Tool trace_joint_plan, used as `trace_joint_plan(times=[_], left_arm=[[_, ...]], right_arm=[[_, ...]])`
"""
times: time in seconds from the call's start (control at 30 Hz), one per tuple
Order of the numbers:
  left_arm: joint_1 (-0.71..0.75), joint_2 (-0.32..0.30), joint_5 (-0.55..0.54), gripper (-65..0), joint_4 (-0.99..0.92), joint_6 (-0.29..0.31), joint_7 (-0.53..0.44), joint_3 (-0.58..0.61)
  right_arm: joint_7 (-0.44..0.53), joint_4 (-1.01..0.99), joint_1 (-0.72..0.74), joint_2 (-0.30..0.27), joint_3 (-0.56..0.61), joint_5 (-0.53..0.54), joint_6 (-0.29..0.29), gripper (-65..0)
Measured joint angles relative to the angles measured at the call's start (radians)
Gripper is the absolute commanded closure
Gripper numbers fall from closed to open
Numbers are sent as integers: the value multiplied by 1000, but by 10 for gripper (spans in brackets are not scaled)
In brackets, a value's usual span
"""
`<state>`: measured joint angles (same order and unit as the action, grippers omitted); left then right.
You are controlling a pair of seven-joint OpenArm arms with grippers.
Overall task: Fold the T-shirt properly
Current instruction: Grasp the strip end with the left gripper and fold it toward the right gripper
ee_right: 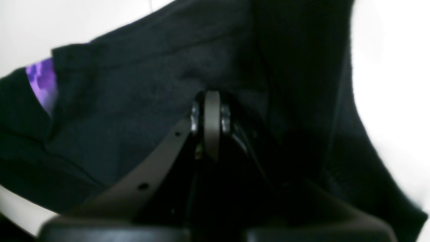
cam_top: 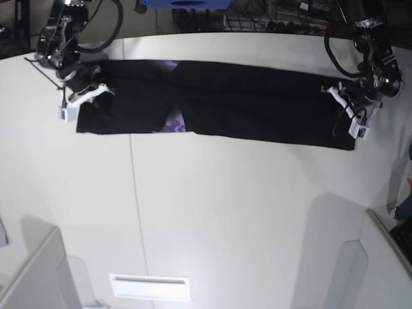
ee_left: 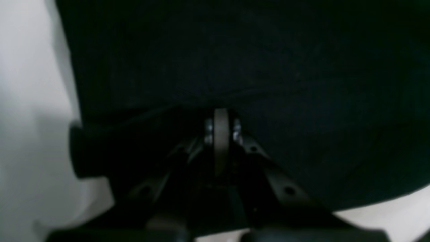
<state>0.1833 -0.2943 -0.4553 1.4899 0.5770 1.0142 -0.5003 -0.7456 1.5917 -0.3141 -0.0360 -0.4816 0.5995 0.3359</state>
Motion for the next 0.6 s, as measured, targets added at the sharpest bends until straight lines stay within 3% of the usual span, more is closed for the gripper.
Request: trace_joint_plan(times=[0.07, 0.2, 0.43, 0.6], left_arm=[[-58, 1, 9, 0, -37, -1, 11, 6], [-109, -3, 39, 0, -28, -15, 72, 77], [-43, 7, 58, 0, 94, -19, 112, 95], [23, 8, 66, 0, 274, -9, 154, -26]], right_arm=[[10, 4, 9, 37, -23, -29, -10, 0], [15, -3, 42, 50, -30, -92, -11, 0], [33, 1, 53, 50, -29, -133, -11, 0], [-7, 64, 44, 50, -28, -174, -33, 0]])
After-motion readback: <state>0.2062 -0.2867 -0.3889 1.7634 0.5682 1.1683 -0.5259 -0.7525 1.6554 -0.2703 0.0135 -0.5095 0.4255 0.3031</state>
